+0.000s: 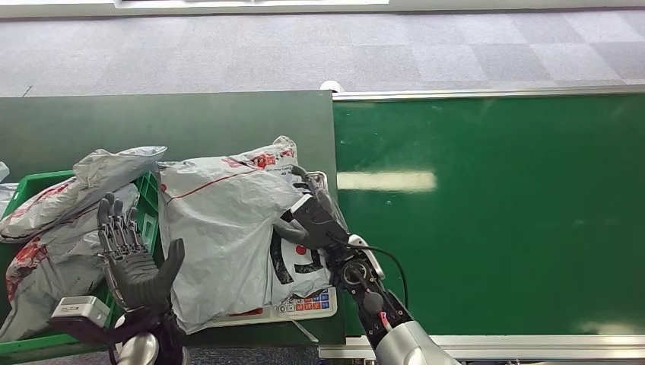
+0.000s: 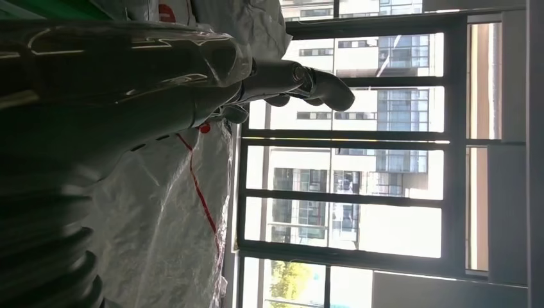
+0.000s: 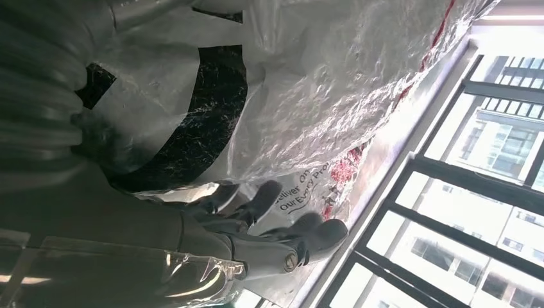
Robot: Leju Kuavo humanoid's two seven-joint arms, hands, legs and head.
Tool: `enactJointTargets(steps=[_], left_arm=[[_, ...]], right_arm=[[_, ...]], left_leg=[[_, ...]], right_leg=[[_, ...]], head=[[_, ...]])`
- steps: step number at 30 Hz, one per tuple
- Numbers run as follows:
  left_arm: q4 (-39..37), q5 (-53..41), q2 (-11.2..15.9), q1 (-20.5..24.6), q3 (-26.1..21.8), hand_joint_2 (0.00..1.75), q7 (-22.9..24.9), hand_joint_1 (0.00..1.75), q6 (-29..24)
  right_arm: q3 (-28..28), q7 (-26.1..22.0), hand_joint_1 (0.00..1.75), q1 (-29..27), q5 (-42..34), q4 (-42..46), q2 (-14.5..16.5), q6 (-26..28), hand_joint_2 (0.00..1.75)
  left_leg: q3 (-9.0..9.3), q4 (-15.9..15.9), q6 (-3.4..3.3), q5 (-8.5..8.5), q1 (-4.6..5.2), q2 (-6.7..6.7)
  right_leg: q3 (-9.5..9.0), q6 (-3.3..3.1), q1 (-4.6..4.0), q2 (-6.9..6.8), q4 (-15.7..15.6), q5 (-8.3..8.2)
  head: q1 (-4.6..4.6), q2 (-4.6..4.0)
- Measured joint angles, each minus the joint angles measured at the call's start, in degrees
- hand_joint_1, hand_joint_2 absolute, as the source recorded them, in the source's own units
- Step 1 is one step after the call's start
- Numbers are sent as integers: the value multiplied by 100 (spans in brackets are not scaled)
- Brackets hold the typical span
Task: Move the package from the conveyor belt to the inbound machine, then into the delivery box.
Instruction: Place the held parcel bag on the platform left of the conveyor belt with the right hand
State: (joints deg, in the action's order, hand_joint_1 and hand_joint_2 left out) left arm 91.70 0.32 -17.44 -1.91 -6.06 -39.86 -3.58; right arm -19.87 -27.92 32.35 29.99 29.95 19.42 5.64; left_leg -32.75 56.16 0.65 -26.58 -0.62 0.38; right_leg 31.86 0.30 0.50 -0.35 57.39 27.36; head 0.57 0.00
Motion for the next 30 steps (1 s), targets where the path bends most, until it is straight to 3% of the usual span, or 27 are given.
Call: enactJointTargets(steps=[7, 13, 19, 26, 30], left_arm=[[125, -160, -4, -66, -40, 175, -1, 0, -161], [150, -537, 41, -151, 133, 175, 1, 0, -622], [12, -1455, 133, -270, 305, 175, 1, 0, -943], [-146, -1714, 137, -280, 337, 175, 1, 0, -968], [-217, -2241, 150, -268, 453, 175, 1, 0, -1122]], right_arm=[[136, -230, 0, -26, 79, -65, -1, 248, 175], [374, -481, 0, -157, 140, 153, -3, 463, 175], [617, -1137, 0, -553, -63, 1060, -1, 696, 175], [716, -1185, 0, -861, -178, 1856, -10, 755, 175], [739, -1211, 0, -1168, -628, 2595, -93, 1093, 175]], left_leg=[[0, 0, 0, 0, 0, 1], [0, 1, 0, 0, 0, 0], [0, 1, 0, 0, 0, 2], [2, 1, 0, -1, 0, 6], [3, 2, 0, -1, 0, 1]], right_leg=[[1, 0, 0, 1, 0, 0], [1, 0, 0, 0, -1, 0], [3, 0, 0, -1, -1, 1], [5, -1, 0, 5, -1, 0], [4, 0, 1, 1, -2, 0]], head=[[1, 0], [0, 0], [0, 0], [0, 0], [-1, 0]])
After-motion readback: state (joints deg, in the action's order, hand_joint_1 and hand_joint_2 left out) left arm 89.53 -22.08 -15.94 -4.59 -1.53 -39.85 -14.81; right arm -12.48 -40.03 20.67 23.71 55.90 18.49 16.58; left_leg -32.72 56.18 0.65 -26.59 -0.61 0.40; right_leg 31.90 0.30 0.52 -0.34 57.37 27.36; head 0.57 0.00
